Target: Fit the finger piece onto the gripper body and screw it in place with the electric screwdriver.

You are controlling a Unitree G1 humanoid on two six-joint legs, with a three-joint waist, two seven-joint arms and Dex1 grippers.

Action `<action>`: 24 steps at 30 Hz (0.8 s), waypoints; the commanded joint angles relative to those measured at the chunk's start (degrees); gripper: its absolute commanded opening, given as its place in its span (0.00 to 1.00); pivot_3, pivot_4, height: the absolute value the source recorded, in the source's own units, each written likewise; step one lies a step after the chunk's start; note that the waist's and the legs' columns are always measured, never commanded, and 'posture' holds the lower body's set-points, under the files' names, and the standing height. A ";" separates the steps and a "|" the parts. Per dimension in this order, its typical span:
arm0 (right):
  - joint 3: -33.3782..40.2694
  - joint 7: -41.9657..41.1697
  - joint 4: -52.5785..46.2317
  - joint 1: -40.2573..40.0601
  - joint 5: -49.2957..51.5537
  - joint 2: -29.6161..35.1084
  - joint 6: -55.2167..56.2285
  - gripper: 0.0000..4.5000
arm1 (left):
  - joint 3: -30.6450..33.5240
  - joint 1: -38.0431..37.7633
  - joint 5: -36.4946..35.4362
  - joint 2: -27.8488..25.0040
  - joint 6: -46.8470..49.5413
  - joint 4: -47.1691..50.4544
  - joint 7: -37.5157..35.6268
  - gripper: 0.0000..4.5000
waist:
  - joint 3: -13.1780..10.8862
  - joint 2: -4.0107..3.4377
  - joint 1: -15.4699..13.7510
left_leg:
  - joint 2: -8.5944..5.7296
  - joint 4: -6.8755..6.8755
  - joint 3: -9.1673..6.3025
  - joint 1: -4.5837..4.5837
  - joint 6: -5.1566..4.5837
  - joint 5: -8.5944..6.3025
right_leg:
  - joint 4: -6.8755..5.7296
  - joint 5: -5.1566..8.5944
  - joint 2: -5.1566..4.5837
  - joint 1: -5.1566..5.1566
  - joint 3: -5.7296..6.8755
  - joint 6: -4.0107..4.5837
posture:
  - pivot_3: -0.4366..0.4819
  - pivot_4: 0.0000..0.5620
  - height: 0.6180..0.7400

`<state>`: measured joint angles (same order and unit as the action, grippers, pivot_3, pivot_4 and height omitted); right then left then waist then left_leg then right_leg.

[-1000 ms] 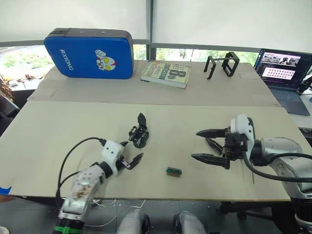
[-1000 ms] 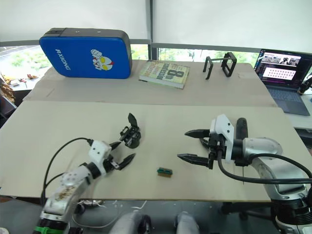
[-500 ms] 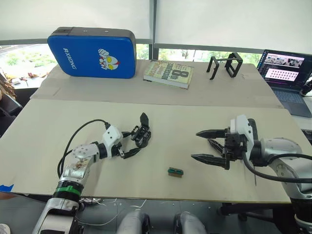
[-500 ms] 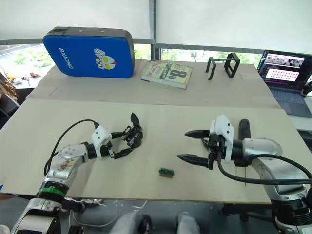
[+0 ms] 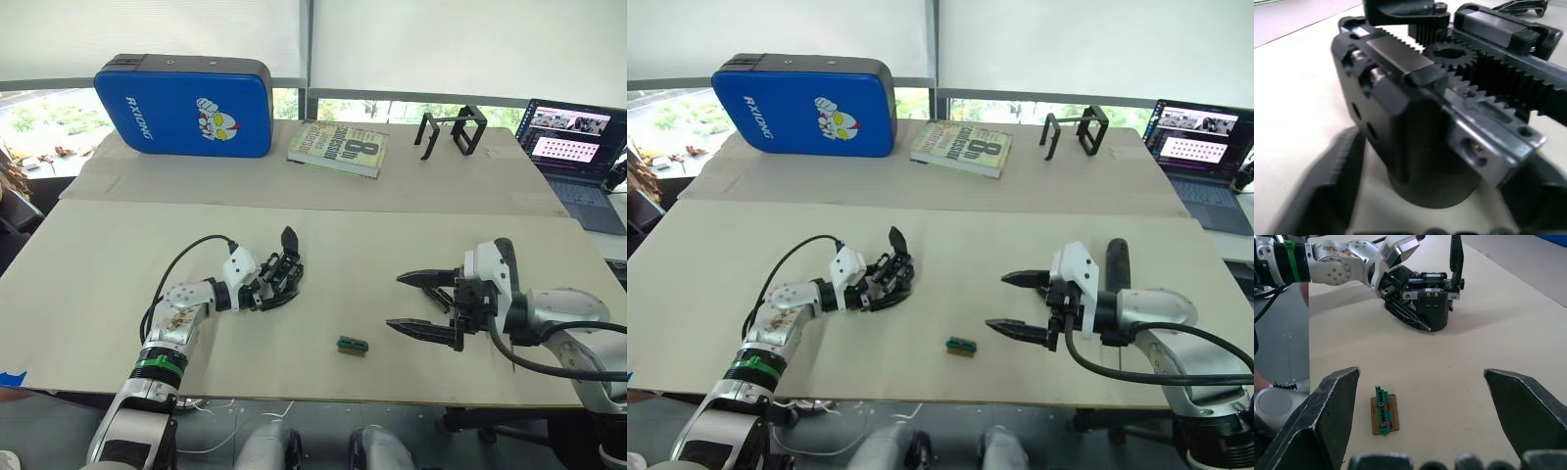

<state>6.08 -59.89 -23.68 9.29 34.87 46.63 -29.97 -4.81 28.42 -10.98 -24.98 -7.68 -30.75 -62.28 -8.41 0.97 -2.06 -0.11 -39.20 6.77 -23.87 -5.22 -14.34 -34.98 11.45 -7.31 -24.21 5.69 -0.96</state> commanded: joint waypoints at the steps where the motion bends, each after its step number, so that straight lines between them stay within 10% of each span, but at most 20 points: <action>1: 2.46 1.32 -2.60 -0.34 1.05 -0.19 0.54 1.00 | 1.10 -2.74 -0.94 -0.94 0.59 4.26 0.02 0.52 | 0.00 0.00 0.20 | 0.01 0.00 0.00 0.00 0.00 0.00 | 0.00 0.00 -0.02 0.00 -0.02 0.00 | 0.48 0.27 1.00; 11: 3.99 4.43 -6.86 -6.93 -0.04 -2.17 3.02 1.00 | -4.43 -13.77 2.15 11.71 20.50 35.76 23.22 0.52 | -0.02 0.02 -0.70 | -0.05 -0.06 -0.01 -0.04 0.16 -0.19 | 0.06 -0.06 -0.18 0.06 -0.06 -0.13 | 0.48 0.27 1.00; 24: 2.35 6.99 -7.94 -6.35 0.48 -4.03 3.00 1.00 | -8.61 -8.50 8.54 23.82 22.84 29.19 39.64 0.52 | -0.03 0.04 -0.83 | -0.02 -0.70 -0.07 -0.46 -0.48 -0.22 | -0.01 -0.13 -0.03 -0.03 0.05 -0.28 | 0.48 0.27 1.00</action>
<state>7.60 -53.07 -30.08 3.13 35.01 42.61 -27.98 -12.41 18.37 -2.99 -2.09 17.49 -2.64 -23.31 -8.44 1.01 -2.89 -0.16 -39.92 6.72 -24.35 -5.75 -14.59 -34.95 11.29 -7.36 -24.23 5.74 -1.29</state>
